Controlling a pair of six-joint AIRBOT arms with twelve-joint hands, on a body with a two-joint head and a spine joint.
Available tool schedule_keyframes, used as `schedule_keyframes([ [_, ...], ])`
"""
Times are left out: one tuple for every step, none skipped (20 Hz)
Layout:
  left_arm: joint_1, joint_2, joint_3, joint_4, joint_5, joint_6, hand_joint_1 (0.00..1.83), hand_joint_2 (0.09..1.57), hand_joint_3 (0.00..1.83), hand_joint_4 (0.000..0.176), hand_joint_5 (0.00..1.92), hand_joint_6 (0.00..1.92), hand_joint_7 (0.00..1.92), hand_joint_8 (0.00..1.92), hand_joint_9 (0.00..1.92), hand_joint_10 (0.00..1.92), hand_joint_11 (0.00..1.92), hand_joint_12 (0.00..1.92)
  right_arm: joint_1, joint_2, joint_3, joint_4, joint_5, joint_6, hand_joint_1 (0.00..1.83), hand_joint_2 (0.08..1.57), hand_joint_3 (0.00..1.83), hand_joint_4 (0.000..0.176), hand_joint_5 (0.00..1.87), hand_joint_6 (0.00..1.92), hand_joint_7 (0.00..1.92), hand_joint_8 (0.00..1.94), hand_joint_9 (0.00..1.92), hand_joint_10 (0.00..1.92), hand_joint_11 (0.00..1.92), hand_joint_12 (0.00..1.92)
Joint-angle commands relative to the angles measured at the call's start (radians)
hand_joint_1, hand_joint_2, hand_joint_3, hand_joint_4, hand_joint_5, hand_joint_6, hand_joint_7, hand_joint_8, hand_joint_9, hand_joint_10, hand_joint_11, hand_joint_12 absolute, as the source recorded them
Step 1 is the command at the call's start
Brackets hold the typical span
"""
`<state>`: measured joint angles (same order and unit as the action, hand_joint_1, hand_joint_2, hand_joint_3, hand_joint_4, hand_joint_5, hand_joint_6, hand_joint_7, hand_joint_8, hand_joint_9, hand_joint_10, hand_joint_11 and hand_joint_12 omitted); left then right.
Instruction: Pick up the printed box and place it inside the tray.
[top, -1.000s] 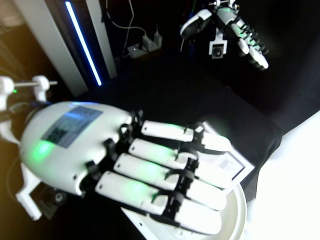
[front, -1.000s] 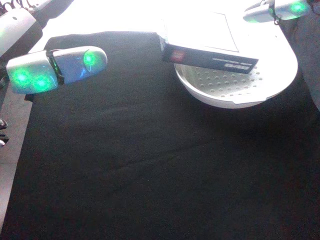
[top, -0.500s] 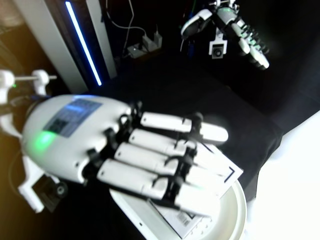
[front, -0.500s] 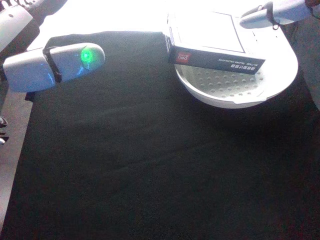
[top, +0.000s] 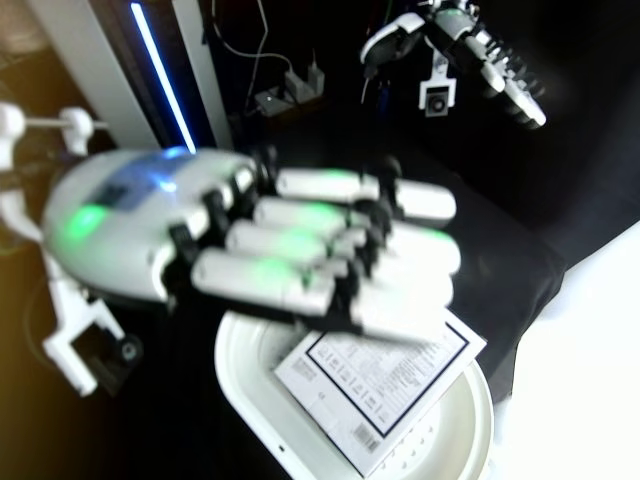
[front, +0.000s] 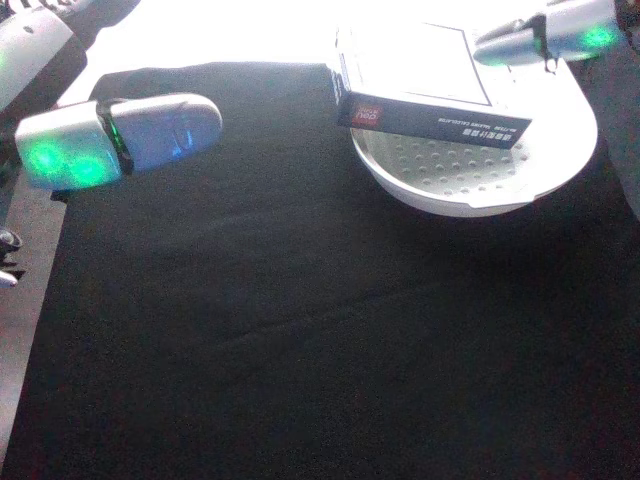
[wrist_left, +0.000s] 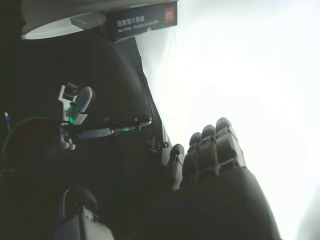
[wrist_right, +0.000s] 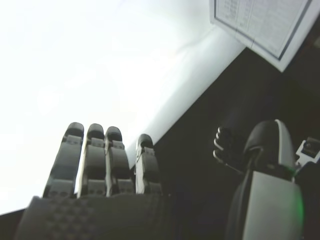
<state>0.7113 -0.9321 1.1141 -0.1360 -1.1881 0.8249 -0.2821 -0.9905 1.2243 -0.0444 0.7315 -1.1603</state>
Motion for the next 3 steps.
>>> schedule_keyframes([
  [-0.012, 0.012, -0.006, -0.022, -0.143, 0.009, 0.21, 0.87, 0.00, 0.148, 0.00, 0.00, 0.00, 0.00, 0.00, 0.00, 0.00, 0.00, 0.007, 0.019, -0.003, 0.016, 0.164, 0.007, 0.71, 0.69, 0.00, 0.176, 0.00, 0.00, 0.00, 0.00, 0.00, 0.00, 0.00, 0.00],
  [-0.009, 0.019, -0.017, -0.026, -0.156, 0.028, 0.23, 0.86, 0.00, 0.147, 0.00, 0.00, 0.00, 0.00, 0.00, 0.00, 0.00, 0.00, -0.006, 0.030, -0.013, 0.004, 0.191, 0.034, 0.72, 0.71, 0.00, 0.176, 0.00, 0.00, 0.00, 0.00, 0.00, 0.00, 0.00, 0.00],
  [-0.004, 0.026, -0.026, -0.030, -0.171, 0.042, 0.23, 0.85, 0.00, 0.151, 0.00, 0.00, 0.00, 0.00, 0.00, 0.00, 0.00, 0.00, -0.020, 0.033, -0.014, -0.007, 0.221, 0.076, 0.72, 0.70, 0.00, 0.176, 0.00, 0.00, 0.00, 0.00, 0.00, 0.00, 0.00, 0.00],
])
